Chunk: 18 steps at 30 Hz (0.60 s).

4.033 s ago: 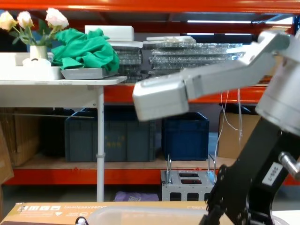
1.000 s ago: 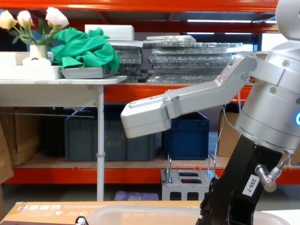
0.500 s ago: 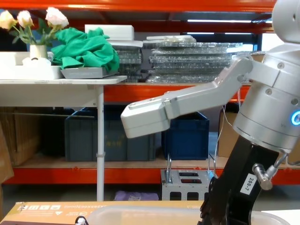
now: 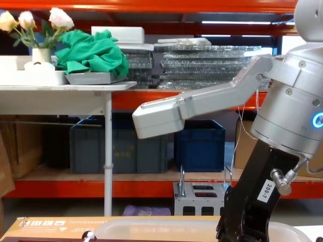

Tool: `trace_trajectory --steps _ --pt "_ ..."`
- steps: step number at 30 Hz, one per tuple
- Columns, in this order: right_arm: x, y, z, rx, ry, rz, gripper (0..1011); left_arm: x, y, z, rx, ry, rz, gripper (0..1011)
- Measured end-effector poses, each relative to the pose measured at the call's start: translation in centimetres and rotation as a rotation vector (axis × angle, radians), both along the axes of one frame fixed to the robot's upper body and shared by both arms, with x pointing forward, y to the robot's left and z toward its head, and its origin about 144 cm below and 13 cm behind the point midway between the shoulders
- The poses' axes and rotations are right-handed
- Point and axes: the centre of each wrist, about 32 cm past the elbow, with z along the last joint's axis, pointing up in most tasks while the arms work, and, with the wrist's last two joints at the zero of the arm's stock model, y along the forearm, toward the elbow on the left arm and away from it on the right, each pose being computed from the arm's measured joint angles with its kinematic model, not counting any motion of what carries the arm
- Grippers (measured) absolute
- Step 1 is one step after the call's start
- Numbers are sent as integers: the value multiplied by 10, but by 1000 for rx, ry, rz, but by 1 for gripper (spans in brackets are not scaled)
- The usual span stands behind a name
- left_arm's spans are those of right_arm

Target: Use one hand to grasp the basket and place it at the designated location.

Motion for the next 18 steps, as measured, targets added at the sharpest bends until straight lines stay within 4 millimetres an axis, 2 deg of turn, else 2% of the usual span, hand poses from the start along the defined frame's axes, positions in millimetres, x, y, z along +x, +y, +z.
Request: trace_trajectory --steps 3,6,12,18 --pt "1 -1 1 5 3 -6 298 0 0 0 0 0 0 0" --pt "1 -2 2 9 6 -10 247 0 0 0 0 0 0 0" --pt "3 -10 10 36 16 -27 244 0 0 0 0 0 0 0" --pt "1 -24 27 82 17 -45 244 0 0 0 0 0 0 0"
